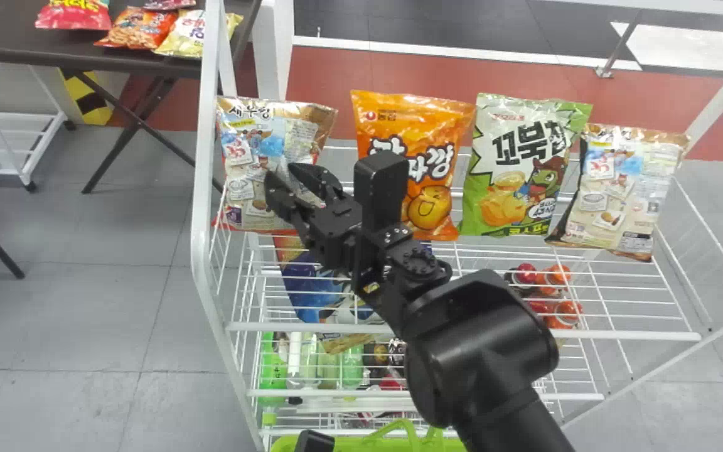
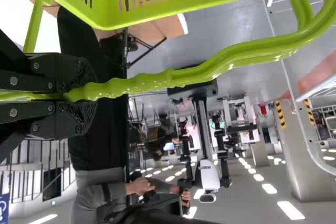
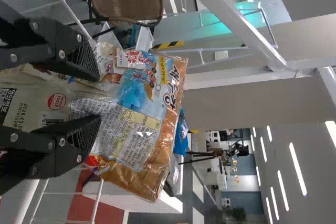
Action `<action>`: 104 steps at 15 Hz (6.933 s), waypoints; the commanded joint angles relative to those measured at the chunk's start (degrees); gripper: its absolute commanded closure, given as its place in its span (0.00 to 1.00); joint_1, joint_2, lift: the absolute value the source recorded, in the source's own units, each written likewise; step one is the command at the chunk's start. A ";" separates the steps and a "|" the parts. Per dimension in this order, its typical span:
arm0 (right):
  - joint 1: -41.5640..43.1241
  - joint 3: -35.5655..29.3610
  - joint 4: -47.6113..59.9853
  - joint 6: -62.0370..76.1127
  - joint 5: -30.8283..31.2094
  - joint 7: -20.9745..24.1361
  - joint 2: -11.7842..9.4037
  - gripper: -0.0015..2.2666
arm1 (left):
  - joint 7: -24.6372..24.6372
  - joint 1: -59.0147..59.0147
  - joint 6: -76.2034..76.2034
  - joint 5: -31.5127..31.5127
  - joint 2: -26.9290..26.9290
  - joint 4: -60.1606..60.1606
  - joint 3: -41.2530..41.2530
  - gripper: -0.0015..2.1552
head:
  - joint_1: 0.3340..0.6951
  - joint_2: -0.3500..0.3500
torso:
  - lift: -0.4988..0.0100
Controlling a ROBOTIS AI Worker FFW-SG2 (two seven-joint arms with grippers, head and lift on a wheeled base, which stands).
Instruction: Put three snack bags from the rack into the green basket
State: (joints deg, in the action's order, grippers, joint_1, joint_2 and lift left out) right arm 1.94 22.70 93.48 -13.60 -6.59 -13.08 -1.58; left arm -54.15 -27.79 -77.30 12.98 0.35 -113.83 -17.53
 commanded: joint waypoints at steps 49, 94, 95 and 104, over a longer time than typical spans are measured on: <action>-44.30 -23.23 33.87 -43.31 -12.48 -25.77 -19.60 0.98 | -0.17 0.19 -9.32 6.18 -0.50 -8.43 6.45 0.59 | 1.00 0.00 | 0.98; -9.14 -10.66 5.05 5.03 1.84 9.83 -6.94 0.04 | -1.04 0.98 -8.44 5.48 -0.50 -6.32 3.46 0.59 | 1.00 0.00 | 0.98; -7.74 -10.57 3.64 4.85 2.02 9.74 -6.77 0.04 | -1.04 1.07 -8.62 5.48 -0.50 -6.32 3.20 0.59 | 1.00 0.00 | 0.98; -8.70 -11.27 7.95 0.81 2.63 3.94 -6.94 0.99 | -0.96 1.33 -8.44 5.39 -0.50 -5.62 2.06 0.59 | 1.00 0.00 | 0.98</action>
State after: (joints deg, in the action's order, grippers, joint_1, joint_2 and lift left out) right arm -5.90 11.91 100.13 -12.81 -3.74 -9.06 -8.49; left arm -55.11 -26.31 -85.74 18.36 0.00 -119.33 -15.37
